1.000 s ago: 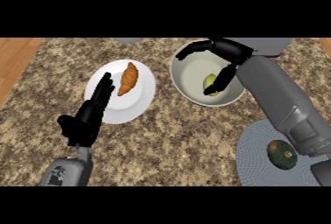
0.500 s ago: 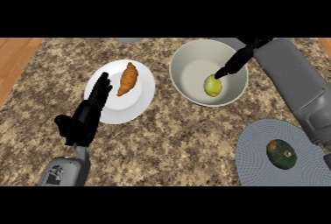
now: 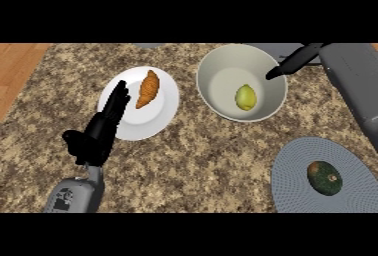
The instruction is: Pick the lemon from the placemat and place it in the bowl
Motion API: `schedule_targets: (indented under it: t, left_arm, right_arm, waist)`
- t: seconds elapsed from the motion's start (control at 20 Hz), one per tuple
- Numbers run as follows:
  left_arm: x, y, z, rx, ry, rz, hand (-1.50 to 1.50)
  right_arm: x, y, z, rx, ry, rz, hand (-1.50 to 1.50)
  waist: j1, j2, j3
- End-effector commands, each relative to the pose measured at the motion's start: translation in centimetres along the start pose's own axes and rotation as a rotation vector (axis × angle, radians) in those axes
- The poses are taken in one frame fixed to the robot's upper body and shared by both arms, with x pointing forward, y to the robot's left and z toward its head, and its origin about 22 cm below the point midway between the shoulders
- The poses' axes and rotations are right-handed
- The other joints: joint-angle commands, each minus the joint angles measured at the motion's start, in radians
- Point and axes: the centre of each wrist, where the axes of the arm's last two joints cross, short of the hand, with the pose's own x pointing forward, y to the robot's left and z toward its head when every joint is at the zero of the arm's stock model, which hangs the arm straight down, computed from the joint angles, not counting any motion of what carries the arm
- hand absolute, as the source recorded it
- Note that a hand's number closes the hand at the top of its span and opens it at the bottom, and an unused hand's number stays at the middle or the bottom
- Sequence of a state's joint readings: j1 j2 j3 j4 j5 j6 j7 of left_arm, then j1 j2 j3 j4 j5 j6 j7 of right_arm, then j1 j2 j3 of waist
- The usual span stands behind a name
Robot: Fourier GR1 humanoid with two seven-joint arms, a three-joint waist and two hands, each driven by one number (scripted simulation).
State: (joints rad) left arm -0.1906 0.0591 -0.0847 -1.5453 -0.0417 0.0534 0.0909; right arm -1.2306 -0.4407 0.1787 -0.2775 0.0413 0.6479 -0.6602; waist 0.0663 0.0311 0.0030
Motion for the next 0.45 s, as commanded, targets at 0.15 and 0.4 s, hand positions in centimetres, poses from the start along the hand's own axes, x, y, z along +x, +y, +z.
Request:
schedule_targets:
  t: [0.15,0.4]
  left_arm:
    - [0.3,-0.8,-0.2,0.007,-0.018,0.009,0.0]
    - [0.1,0.0,0.1,-0.006,-0.007,-0.001,0.0]
  right_arm:
    - [-0.4,-1.2,2.3,0.16,-0.123,-0.194,-1.5]
    - [-1.1,-1.2,3.9,0.174,-0.118,-0.199,-1.5]
  waist:
    - [0.013,0.009,0.002]
    - [0.011,0.006,0.003]
